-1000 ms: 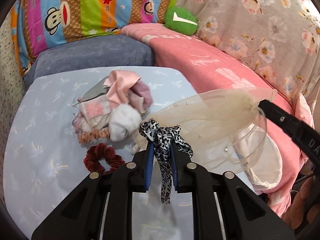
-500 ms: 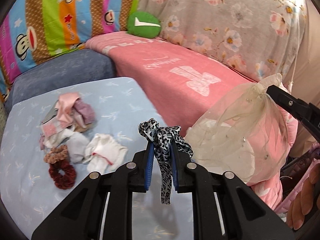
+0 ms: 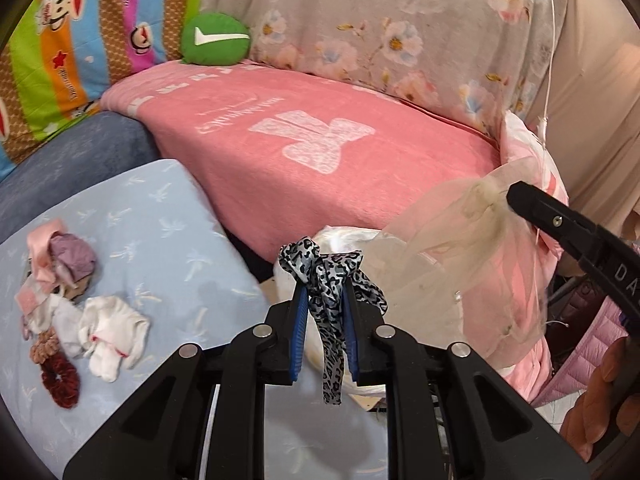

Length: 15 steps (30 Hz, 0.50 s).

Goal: Collect trash
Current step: 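Carry the leopard-print hair tie with the left tool and drop it into the white bin, then return both tools to the table above the scrunchies and gloves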

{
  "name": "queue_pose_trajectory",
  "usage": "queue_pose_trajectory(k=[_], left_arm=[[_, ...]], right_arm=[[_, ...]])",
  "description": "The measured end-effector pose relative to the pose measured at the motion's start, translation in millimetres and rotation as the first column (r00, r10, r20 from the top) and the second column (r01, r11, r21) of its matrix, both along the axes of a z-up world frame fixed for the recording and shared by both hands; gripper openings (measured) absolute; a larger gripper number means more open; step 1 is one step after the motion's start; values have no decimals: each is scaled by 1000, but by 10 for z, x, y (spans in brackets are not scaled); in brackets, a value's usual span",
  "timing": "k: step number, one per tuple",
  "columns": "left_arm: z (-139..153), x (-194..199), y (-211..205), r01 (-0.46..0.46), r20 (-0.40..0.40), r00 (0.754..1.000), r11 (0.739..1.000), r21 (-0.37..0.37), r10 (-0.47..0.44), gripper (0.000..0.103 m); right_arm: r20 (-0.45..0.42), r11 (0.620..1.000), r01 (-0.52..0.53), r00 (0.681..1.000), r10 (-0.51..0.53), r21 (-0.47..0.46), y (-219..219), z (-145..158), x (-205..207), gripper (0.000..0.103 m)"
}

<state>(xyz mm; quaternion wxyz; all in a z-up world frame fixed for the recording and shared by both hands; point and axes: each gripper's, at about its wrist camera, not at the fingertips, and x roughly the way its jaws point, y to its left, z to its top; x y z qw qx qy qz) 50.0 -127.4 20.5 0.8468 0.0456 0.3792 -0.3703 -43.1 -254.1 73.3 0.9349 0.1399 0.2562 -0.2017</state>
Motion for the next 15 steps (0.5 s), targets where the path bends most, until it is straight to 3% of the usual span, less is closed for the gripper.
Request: queue_pose_trajectory(k=[5,8,10,15], left_arm=[[-59,-25,-187,37,-18,999,999,22,-37,21],[-81,-29,-252,39,-23,999,999,22,-39,40],[-71,-52,-262,31,-4,1000,999,16,-31,63],[-49,-49,-287,26,15,1000,999,18,-26,68]], right_arm=[[-8,1000,24,1000,-24,11,-127,-61,-38,7],[-7,999,37,999,-37,17,-186,-90,-68,17],[-2,999,45,999,-45,17,-199,-98,-86,24],[0,999,48,999,-48,25,-206,-108,-86,30]])
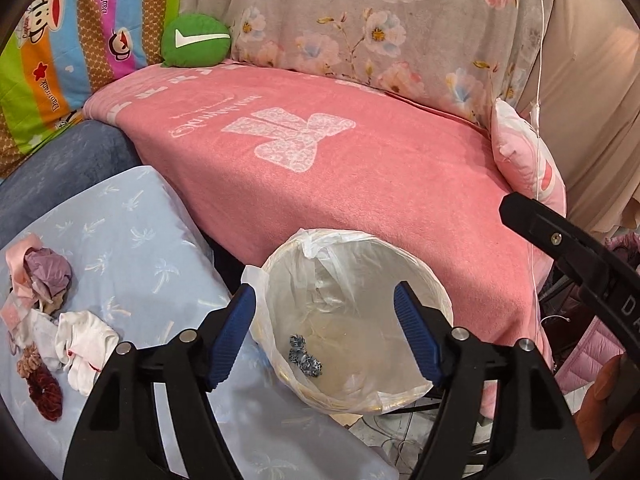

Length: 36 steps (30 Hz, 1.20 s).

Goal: Collect trash
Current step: 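Return both tools to the table above the scrunchies and gloves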

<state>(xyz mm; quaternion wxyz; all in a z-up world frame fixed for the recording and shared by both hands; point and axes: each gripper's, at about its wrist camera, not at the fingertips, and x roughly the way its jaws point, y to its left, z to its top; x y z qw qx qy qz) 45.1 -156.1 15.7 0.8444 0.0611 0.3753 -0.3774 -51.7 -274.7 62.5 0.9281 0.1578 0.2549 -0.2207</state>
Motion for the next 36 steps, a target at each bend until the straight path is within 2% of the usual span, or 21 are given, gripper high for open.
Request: queue_pose_trajectory(k=[8,20,24,27,36], left_arm=[[-47,83,148,-53,-3,999,999,7,53,68],[-105,160,571,-143,-2,990,990,10,143,68],[-143,196,779,-191,0,982,981,20,191,69],[-201,248,985,-244,-4,970,969,31,244,76],[-377,384,1514,-351,-4,936,933,77,352,78]], right_arm=[[-14,1000,-13,1000,13,-13,129,-40,8,41],[-51,997,-81,995,81,-5,510,-193,104,45],[-62,993,-118,991,118,-1,713,-245,160,47],[-72,990,-144,987,144,0,854,-289,215,47],[-107,975,-223,969,224,19,1320,-451,458,48]])
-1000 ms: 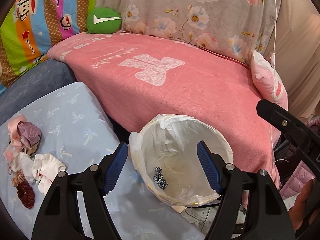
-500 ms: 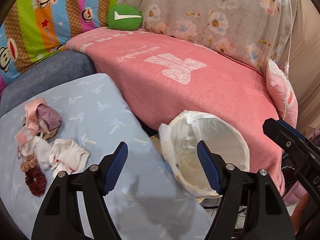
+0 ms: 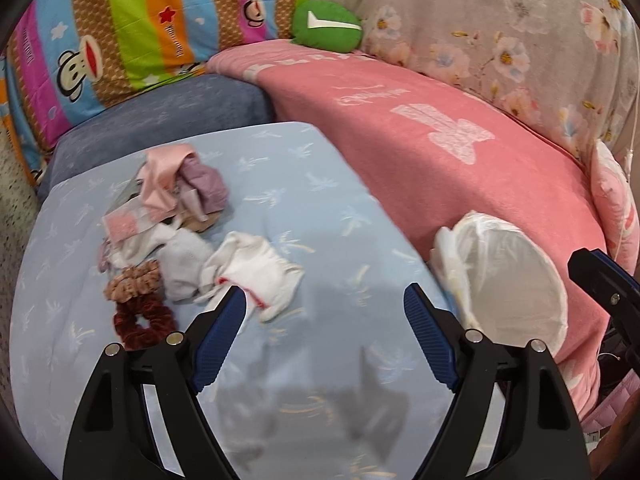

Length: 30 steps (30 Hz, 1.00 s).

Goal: Collect trash
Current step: 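Return both tools to the table above the scrunchies and gloves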

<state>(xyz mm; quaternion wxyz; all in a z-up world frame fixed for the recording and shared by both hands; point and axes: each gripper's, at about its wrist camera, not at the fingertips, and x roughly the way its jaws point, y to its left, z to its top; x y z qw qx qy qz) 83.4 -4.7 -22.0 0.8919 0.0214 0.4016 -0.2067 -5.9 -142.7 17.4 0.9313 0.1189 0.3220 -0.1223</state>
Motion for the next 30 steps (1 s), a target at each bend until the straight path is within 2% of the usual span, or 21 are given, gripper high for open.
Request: queue_pose_trajectory(k=[3,9,20,30], left_arm=[[-61,37,161,-28,-4,1000,1000,14,28,79],[-176,129,514,-95,-18,995,995,27,96,88],[-434,380,1138,-218,-93,971,975,29,220,89],[-665,574,1509,-289,-141,946,957,39,291,89]], right_arm=[[-12,1000,-23,1000,23,0,132,-36,98,48],[-39,998,-61,997,61,-1,397,-163,280,53],[-89,994,-112,990,112,9,762,-466,620,61],[-143,989,-143,979,145,24,981,-786,1004,62]])
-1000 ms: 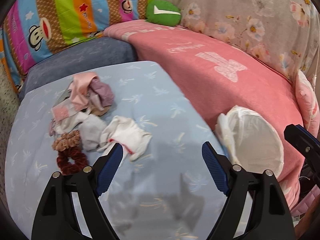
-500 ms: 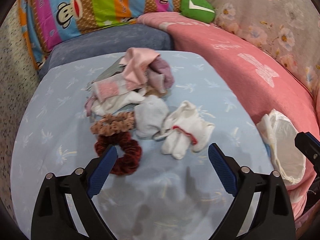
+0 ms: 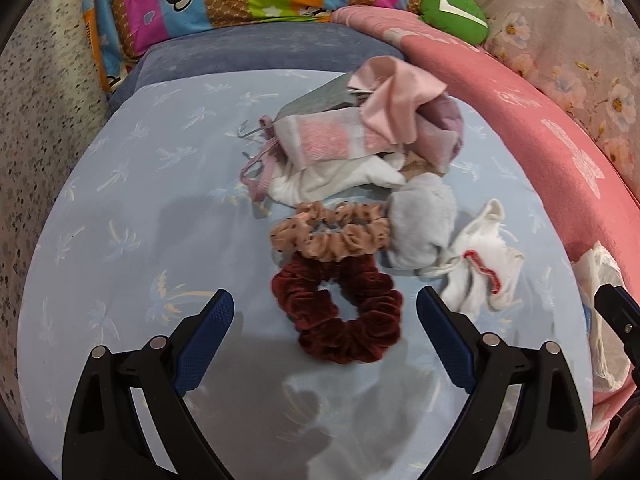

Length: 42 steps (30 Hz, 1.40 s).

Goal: Collect trash
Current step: 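Return both tools to the table above the scrunchies and gloves, then grasp the dark red scrunchie with the left tool while the right tool grasps the white glove, then carry the dark red scrunchie and white glove to the bin and release both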

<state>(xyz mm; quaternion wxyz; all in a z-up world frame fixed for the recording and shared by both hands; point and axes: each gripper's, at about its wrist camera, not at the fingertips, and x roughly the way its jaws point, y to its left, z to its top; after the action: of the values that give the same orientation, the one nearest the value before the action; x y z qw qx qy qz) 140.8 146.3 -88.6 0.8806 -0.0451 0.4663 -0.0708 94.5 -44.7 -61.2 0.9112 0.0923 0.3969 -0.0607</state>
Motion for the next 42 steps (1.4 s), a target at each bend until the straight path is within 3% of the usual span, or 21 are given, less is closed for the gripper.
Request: queue_pose_trajectory(k=[11,25,30,32,35,37,42], left_arm=[[-188,119,179,-18,-44,999,1000,-18,18,85],[-241,169,113,24,-44,999,999,-28,-25,51],[-237,169,39,41,-45,998,999,-33,-43,31],[-234,169,21,41,-45,998,999,-33,-43,26],[-220,158,-5,47,-47,998,998,-36,-49,23],[-203,139,-24,55,-47,997,998,-39,-56,21],[-108,55,-94,72,-27,997,997,-41,-73,20]], right_arm=[[-42,1000,-13,999,13,7,150,-258,395,62],[-117,999,-1,993,6,46,195,-647,739,62],[-127,999,-4,992,9,42,230,-744,739,48],[-128,998,-17,991,24,62,242,-747,745,31],[-131,995,-33,990,45,94,253,-741,726,14],[-129,994,-40,990,54,105,268,-717,695,8],[-104,991,-38,993,52,129,246,-603,559,8]])
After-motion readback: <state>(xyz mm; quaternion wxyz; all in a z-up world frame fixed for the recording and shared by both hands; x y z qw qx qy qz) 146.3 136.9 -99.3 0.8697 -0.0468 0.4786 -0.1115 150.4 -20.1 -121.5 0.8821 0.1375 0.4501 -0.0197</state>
